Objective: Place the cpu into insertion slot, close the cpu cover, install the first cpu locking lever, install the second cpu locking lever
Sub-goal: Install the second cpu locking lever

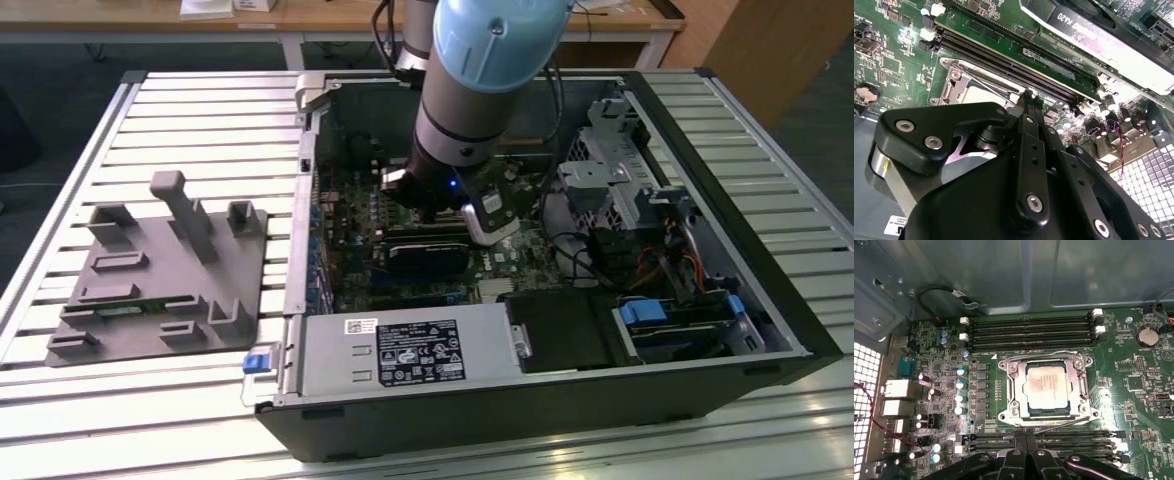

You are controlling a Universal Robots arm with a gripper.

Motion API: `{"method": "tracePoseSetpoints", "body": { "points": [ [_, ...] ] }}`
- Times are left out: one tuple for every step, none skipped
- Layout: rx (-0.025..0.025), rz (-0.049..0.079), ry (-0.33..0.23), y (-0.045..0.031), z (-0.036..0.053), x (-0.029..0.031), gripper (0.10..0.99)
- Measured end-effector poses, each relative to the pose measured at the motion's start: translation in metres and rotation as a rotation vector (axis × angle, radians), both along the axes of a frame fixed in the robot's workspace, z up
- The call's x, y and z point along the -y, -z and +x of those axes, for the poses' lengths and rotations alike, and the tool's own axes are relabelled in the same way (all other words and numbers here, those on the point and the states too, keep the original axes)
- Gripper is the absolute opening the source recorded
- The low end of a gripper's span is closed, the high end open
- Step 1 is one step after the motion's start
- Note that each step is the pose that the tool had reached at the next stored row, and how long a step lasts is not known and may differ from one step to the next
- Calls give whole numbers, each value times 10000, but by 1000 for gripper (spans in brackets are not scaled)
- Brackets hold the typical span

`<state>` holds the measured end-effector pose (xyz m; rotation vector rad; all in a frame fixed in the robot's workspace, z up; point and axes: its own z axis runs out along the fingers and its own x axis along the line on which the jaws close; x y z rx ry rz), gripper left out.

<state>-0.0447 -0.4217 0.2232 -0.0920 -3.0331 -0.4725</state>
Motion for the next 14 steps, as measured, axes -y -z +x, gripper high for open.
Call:
{"method": "tracePoseSetpoints", "body": {
  "points": [
    [0, 0, 0, 2, 0, 0, 106],
    [0, -1, 0, 4, 0, 0, 106],
    [0, 0, 0, 6, 0, 0, 106],
    [0, -1, 0, 8, 0, 0, 106],
    [-1, -1, 0, 16, 0, 0, 106],
    [-1, -1, 0, 22, 0, 0, 106],
    [0, -1, 0, 22, 0, 0, 106],
    [0, -1, 0, 22, 0, 0, 106],
    [0, -1, 0, 23, 0, 0, 106],
    [0, -1, 0, 23, 0, 0, 106],
    [0, 0, 0, 23, 0, 0, 106],
    [0, 0, 0, 23, 0, 0, 106],
    [0, 0, 0, 23, 0, 0, 106],
    [1, 0, 1, 23, -1, 0, 106]
  ]
}}
